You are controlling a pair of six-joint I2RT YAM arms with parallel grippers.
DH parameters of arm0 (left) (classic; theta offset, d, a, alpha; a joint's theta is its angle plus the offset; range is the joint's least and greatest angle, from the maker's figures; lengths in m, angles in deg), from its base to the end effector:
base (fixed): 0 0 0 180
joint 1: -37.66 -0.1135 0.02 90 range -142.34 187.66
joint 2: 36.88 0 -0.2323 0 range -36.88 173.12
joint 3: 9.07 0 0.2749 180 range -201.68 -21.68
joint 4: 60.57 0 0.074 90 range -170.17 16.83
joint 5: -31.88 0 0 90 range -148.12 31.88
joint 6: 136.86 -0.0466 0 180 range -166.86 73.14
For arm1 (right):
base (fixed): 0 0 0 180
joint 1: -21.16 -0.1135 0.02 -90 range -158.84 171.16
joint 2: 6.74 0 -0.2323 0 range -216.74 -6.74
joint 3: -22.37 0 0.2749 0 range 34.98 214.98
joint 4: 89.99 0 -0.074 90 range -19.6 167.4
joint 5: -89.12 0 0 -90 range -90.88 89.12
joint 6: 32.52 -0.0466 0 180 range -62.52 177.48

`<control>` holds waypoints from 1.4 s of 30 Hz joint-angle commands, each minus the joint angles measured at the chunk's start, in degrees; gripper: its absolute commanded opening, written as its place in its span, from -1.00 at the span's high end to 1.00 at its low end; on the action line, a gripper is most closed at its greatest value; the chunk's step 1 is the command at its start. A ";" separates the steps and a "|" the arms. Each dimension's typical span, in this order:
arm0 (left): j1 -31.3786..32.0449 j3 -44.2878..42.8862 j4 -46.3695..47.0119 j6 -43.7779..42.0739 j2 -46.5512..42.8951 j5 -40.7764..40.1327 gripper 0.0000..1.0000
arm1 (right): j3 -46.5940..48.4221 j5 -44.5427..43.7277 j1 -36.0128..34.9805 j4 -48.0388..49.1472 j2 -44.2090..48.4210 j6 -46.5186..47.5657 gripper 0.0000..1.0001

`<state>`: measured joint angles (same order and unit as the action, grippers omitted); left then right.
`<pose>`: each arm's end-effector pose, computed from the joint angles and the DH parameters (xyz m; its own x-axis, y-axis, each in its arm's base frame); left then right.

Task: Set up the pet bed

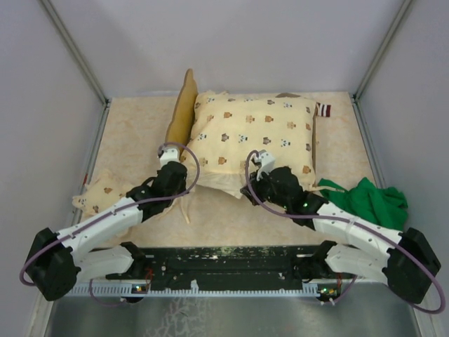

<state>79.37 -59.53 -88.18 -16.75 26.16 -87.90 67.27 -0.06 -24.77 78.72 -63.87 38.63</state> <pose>0.2173 -0.1626 0.1868 -0.5644 -0.0803 -0.8216 0.0129 0.9943 -0.1060 0.1895 0.1967 0.2023 -0.4977 -0.0497 -0.8659 -0.5988 0.7419 0.3017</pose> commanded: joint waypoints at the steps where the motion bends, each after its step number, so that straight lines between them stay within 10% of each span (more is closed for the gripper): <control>1: -0.94 -2.90 -6.30 0.22 -1.29 -2.84 0.44 | 0.96 6.42 0.57 1.82 -3.27 -0.05 1.00; 7: -0.93 -6.09 -8.90 -3.16 -4.00 4.75 -0.03 | 9.58 2.76 0.54 -8.39 -2.41 -7.08 0.18; 11: -0.72 -4.74 -4.47 -4.64 -6.12 14.25 -0.10 | 12.85 -2.09 0.58 -13.90 -0.23 -9.64 0.10; 26: -0.84 4.14 5.87 -0.63 -3.97 4.71 -0.23 | 7.81 -21.43 -7.09 -0.86 -11.04 -20.78 0.01; 31: -0.92 1.20 5.81 -1.88 -0.59 0.40 0.00 | 10.93 -18.94 -7.07 -6.18 -13.00 -15.14 0.08; 35: -0.93 0.16 5.77 -5.75 0.44 -2.42 0.90 | 18.92 -27.42 -6.94 -26.69 -7.62 -11.05 -0.05; 42: -2.74 0.20 3.94 -5.44 -0.70 -7.48 1.00 | 22.85 -29.54 6.14 -36.61 1.03 -3.84 -0.23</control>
<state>78.43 -58.24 -83.94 -20.73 26.43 -90.96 87.75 -26.97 -27.41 48.54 -67.28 28.34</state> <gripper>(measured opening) 0.007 0.611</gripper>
